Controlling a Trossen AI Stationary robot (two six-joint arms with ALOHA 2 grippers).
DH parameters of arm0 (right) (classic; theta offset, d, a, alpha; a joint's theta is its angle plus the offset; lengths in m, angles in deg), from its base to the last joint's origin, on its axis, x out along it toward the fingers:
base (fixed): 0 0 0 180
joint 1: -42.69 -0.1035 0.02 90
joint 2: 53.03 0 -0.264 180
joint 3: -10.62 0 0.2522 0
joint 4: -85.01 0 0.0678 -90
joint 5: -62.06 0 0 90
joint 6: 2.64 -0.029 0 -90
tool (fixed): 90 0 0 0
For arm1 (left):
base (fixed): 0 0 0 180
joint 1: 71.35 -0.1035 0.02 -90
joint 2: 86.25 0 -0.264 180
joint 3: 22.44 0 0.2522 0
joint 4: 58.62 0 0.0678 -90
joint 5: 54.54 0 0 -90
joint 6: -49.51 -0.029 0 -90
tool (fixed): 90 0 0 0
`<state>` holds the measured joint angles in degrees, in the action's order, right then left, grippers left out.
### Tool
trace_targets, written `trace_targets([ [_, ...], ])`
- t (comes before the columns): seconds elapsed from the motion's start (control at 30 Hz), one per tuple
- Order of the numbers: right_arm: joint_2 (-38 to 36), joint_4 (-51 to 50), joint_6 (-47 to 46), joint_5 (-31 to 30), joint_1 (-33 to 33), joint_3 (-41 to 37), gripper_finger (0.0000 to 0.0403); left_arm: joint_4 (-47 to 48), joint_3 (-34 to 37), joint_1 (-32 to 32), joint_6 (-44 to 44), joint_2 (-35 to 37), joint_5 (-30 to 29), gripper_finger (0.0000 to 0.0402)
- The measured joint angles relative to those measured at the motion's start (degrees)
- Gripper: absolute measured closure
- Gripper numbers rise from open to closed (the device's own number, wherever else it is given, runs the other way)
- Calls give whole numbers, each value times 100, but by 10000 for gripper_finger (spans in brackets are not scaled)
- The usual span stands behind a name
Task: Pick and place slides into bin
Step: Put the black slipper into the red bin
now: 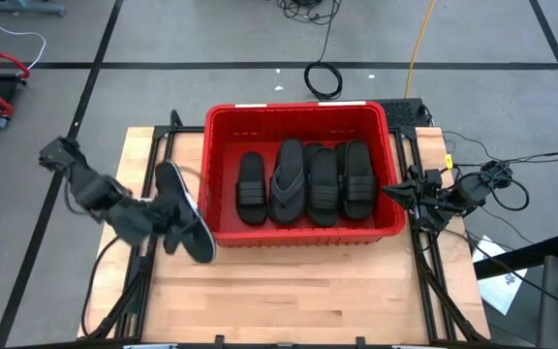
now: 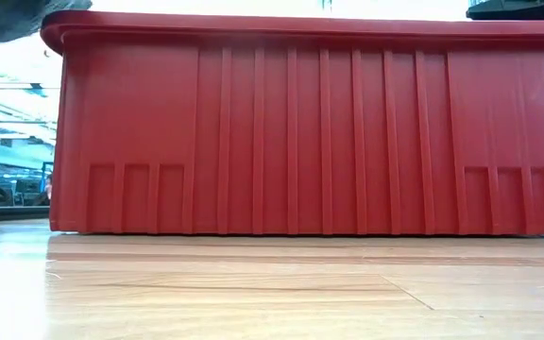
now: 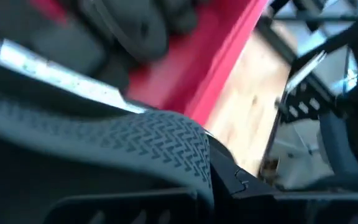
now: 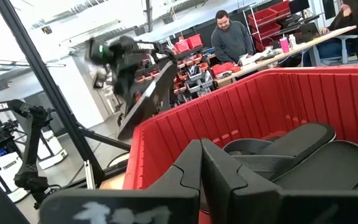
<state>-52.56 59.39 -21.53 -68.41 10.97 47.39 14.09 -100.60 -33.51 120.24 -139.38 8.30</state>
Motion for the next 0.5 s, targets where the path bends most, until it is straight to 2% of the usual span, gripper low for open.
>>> trace_targets([
  [0.13,0,0,3,-14,1,0,403,323,-1050,-1053,-1603,-85,-38,401],
  [0.27,0,0,4,-20,0,0,403,566,-2035,-2435,-3156,-406,80,401],
  [0.4,0,0,7,-22,0,0,403,830,-2764,-3869,-4643,-1044,1227,401],
  [0.5,0,0,7,-22,2,0,403,912,-3103,-4565,-5545,-1647,2233,401],
])
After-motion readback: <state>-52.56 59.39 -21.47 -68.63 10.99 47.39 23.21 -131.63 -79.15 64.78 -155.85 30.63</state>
